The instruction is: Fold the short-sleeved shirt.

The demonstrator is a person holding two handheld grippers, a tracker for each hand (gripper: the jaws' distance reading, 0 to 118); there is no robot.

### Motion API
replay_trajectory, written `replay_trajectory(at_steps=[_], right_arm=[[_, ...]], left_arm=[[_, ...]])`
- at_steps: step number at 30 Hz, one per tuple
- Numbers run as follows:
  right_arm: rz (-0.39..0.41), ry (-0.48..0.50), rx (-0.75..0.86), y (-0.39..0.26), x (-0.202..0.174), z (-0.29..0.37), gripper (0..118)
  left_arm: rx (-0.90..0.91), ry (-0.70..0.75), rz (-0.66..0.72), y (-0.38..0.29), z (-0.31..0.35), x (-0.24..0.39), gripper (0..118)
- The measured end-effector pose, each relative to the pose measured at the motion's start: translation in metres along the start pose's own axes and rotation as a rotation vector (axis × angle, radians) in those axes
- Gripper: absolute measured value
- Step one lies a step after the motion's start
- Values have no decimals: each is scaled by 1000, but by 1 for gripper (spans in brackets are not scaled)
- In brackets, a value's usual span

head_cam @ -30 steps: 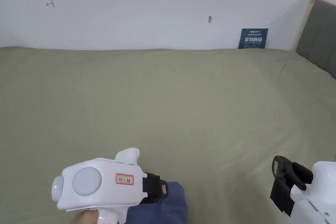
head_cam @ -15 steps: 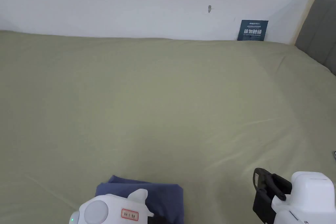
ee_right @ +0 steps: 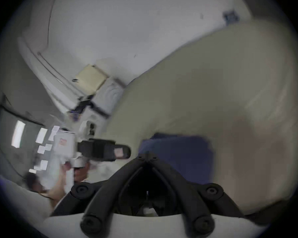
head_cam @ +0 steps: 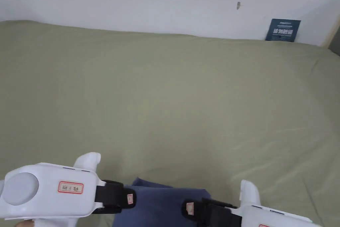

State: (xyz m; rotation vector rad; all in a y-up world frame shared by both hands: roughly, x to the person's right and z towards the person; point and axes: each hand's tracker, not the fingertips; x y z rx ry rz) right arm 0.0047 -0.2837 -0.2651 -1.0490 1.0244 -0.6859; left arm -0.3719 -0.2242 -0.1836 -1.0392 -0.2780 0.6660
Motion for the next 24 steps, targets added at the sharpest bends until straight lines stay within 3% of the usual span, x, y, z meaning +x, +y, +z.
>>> replay_trajectory(at_steps=[3,5,6,7,8,9,11,12,15,17,18,19,21,22,24], right_arm=[[-105,98,-127,-2,53,-33,1],[-214,77,-168,-9,94,-47,1],[-269,142,-156,-13,111,-47,2],[-346,286,-112,-12,120,-40,1],[-388,309,-86,-9,121,-35,1],[-391,300,-83,-7,120,-32,1],[-335,273,-100,-7,121,-32,1],[-336,277,-102,-7,123,-33,1],[-355,293,-97,-5,127,-31,1],[-362,303,-93,-3,130,-30,1],[-369,309,-91,-2,131,-30,1],[-372,311,-91,-3,130,-30,1],[-372,308,-90,-2,128,-30,1],[-375,301,-88,-1,127,-29,1],[-350,252,-76,1,119,-27,1]], left_arm=[[-20,31,36,3,-1,-27,0],[-38,37,45,4,-5,-43,0],[-45,33,53,5,-6,-49,0],[-56,10,57,5,-7,-55,0],[-58,-32,65,4,-9,-60,8],[-64,-76,62,4,-11,-65,33],[-104,-181,86,4,-30,-77,115],[-142,-198,108,4,-41,-81,118],[-186,-279,188,3,-68,-84,117],[-146,-375,159,6,-79,-78,116],[-166,-394,192,7,-86,-74,110],[-188,-402,227,6,-94,-71,98],[-185,-305,150,3,-102,-66,40],[-169,-222,100,3,-100,-66,32],[-175,-285,191,2,-100,-74,32]])
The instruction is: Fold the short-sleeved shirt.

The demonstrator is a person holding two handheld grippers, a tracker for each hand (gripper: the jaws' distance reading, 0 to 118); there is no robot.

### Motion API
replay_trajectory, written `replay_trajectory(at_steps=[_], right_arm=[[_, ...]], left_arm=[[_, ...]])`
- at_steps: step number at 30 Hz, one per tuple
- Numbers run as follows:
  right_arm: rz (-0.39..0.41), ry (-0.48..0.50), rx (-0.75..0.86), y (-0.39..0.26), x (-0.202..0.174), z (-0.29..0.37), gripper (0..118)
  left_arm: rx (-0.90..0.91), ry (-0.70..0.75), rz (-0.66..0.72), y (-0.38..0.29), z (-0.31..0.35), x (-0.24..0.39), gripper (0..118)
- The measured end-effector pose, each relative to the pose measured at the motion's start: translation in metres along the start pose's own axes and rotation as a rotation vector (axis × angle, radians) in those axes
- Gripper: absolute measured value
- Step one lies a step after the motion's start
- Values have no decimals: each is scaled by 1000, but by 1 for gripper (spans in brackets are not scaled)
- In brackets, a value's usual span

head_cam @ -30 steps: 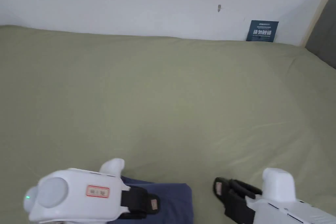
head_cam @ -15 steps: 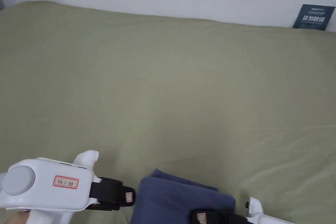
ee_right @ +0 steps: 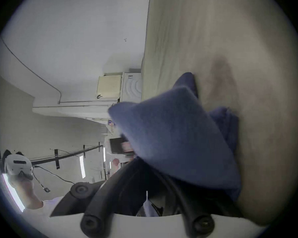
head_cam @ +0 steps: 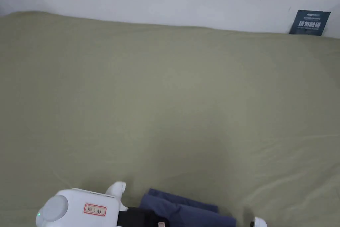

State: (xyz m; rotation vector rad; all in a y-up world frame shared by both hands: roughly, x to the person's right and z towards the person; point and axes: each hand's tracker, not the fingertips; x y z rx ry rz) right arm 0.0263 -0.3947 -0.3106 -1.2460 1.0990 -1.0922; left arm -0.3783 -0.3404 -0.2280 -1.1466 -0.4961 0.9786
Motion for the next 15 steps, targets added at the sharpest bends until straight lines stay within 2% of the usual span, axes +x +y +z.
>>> replay_trajectory(at_steps=[3,8,15], right_arm=[[73,-66,11,-2,-19,0,1],[209,-102,22,-6,-63,8,1],[315,-183,80,-1,-95,18,1]], left_arm=[[7,29,-56,-1,8,10,32],[68,81,-77,10,57,13,33],[213,305,-47,56,238,-39,32]])
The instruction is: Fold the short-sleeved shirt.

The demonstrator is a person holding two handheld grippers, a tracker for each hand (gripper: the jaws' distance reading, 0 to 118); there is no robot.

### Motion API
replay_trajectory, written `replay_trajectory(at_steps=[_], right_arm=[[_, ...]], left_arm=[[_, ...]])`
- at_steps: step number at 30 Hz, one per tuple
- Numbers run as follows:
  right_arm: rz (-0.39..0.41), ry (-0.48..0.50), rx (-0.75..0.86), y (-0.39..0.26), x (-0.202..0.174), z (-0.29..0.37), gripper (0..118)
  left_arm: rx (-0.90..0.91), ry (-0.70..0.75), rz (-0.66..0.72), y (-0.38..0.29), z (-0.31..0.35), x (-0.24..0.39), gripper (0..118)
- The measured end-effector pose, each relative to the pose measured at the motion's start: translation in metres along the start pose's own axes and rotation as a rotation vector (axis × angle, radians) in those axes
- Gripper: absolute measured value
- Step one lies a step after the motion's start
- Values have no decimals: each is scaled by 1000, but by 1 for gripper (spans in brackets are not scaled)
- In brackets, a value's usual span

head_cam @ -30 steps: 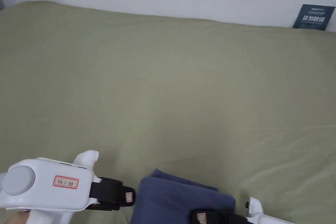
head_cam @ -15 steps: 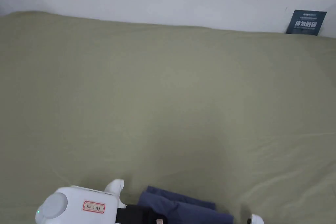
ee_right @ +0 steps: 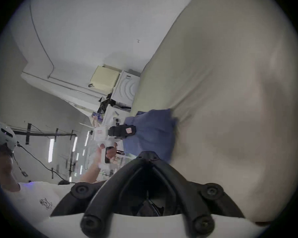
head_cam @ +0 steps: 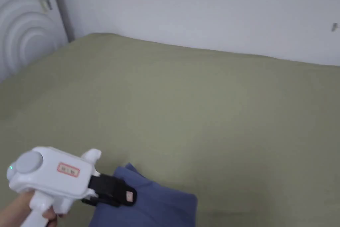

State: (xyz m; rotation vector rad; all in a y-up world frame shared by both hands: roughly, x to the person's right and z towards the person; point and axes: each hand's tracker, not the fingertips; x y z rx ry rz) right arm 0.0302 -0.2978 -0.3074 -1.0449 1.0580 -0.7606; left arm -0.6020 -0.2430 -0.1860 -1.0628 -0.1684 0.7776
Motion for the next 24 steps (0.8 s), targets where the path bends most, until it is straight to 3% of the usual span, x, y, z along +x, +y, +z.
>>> replay_trajectory(at_steps=[5,11,12,13,14,15,16,17,24], right_arm=[[5,-35,51,6,-1,4,1],[-16,-103,68,16,8,-5,2],[-14,-101,68,19,10,-6,1],[-10,-93,65,22,10,-7,2],[-3,-95,62,25,10,-7,1],[4,-94,62,27,10,-7,1],[8,-94,62,23,9,-7,1],[12,-94,62,-8,-22,-4,1],[80,-60,108,6,-39,14,1]], left_arm=[[31,89,11,49,75,-81,33],[-3,152,73,80,90,-113,33],[3,149,69,79,90,-115,40],[1,144,73,79,89,-116,66],[7,152,80,79,86,-116,104],[31,188,71,78,86,-113,118],[54,204,57,74,85,-110,118],[64,195,60,71,86,-109,118],[145,271,44,50,114,-75,118]])
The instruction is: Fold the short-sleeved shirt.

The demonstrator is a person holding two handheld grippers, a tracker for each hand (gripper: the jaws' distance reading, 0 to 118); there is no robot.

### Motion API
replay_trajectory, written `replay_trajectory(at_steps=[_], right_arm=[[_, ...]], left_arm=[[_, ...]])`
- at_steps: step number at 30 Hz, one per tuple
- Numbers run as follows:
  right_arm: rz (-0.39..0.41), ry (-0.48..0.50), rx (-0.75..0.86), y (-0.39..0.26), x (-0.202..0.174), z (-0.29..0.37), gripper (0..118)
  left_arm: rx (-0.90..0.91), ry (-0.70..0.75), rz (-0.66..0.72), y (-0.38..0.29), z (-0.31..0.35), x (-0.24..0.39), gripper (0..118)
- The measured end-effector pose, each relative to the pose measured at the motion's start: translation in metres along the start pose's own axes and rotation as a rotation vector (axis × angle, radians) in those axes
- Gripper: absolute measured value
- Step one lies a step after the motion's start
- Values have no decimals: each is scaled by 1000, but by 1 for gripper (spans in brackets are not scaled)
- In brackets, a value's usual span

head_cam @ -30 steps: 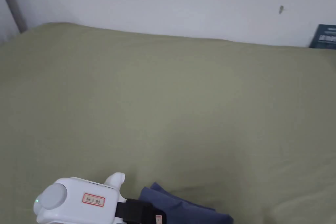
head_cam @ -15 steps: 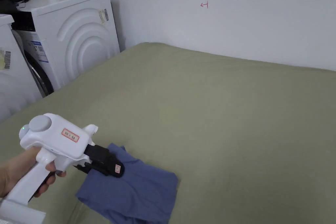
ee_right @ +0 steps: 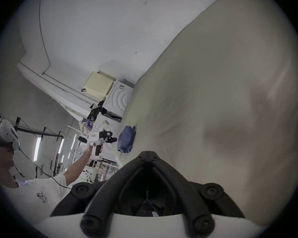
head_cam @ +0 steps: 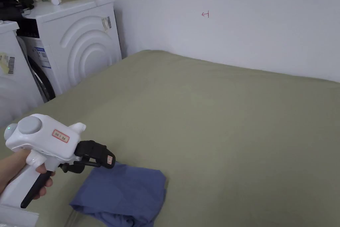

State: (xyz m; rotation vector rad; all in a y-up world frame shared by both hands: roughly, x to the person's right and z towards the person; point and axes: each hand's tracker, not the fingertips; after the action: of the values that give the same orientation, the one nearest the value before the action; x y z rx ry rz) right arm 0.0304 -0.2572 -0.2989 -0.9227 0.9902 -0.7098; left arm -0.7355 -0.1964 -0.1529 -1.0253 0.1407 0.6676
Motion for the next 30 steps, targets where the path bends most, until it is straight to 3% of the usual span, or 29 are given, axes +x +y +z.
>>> replay_trajectory(at_steps=[1,2,3,5,7,10,16,20,23,24,27,30], right_arm=[[15,-1,9,3,-2,2,2],[30,-4,19,7,-6,5,1],[42,-2,27,11,-9,10,1],[82,1,47,18,-19,17,1],[147,-16,69,24,-34,25,1],[278,-121,120,36,-60,37,1],[595,-453,344,55,-116,49,1],[768,-664,527,57,-155,49,2],[909,-824,621,54,-178,50,2],[929,-869,642,52,-184,51,2],[936,-876,718,46,-196,62,2],[935,-859,723,45,-201,70,2]], left_arm=[[21,9,-4,-3,6,7,115],[62,11,-2,-7,15,18,100],[100,-4,-4,-12,22,29,77],[172,54,-46,-20,28,58,10],[236,115,-89,-28,32,90,9],[279,-41,-146,-42,29,149,9],[453,-109,-356,-99,3,320,9],[673,-10,-469,-148,-12,419,9],[778,-11,-480,-174,-13,466,9],[811,26,-483,-181,-13,476,9],[931,128,-525,-197,-12,498,9],[954,104,-542,-203,-2,503,9]])
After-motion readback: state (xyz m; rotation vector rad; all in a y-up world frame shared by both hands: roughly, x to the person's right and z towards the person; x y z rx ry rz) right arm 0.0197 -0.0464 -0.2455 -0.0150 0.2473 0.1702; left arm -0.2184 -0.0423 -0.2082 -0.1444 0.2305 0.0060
